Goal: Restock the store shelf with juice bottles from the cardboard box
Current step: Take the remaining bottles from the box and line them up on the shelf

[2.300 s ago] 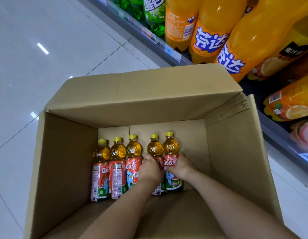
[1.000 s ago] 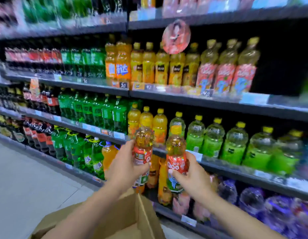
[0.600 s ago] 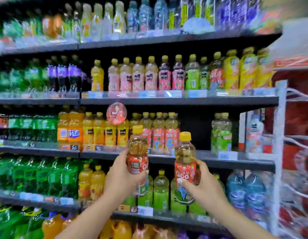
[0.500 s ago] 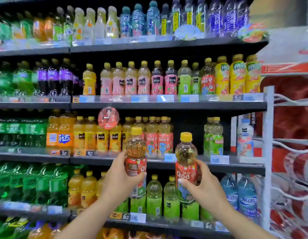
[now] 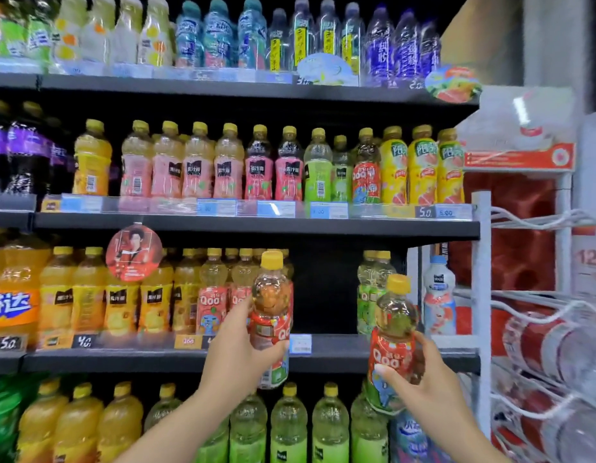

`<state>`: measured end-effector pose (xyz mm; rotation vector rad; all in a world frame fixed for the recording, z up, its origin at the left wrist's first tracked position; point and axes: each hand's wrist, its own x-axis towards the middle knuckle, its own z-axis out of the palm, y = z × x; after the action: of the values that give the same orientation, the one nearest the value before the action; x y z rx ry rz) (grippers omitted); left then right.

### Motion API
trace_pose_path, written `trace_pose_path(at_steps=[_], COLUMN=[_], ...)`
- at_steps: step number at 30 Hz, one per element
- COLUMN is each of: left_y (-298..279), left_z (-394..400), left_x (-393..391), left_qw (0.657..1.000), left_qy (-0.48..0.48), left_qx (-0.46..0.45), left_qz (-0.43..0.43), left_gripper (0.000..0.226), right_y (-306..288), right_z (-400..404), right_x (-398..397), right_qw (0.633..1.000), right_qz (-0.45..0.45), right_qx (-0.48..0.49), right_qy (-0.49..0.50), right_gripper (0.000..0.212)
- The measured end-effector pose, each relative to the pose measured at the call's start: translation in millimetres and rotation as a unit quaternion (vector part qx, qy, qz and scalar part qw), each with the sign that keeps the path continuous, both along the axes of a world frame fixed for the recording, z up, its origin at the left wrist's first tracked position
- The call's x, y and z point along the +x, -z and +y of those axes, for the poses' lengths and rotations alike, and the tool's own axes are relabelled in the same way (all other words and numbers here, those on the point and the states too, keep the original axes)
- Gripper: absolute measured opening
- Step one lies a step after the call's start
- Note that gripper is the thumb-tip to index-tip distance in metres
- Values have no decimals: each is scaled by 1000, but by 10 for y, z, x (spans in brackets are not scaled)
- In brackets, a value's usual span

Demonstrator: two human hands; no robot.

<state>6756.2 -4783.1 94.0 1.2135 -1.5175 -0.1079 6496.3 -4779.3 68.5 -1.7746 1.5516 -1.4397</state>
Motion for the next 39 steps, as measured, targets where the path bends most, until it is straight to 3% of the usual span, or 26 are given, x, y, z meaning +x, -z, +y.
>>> trace_pose_path(at_steps=[4,12,20,24,32,36,39], left_y=[-173,-317,-307,-266,-100,-103,-83], left_z=[-323,-1105,-1637,-1848,-2141,-2243,-2316], left_x=[-181,-560,-801,-894,-1145,-1215,-1209], left_qw=[999,997,999,999,998,996,995], left_qy=[16,44,21,7,14,9,-4], left_qx=[-31,-60,-30,-4,58,74,80], left_qz=[-8,3,-17,-41,-29,-51,-64], left_gripper=[63,60,64,58,71,61,71], right_y=[-68,-29,-53,-72,-30,-46,-40], right_z=[-137,-333,-516,-588,-730,-750,-751], right_x=[-123,-200,-205,-180,-204,-230,-253], right_qw=[1000,996,997,996,997,998,998], right_qz=[-21,-68,-58,-80,-66,-62,-55], right_qx=[3,2,7,2,2,-8,-11], right_qy=[18,51,48,36,36,32,33], right_gripper=[68,83,68,69,72,72,73])
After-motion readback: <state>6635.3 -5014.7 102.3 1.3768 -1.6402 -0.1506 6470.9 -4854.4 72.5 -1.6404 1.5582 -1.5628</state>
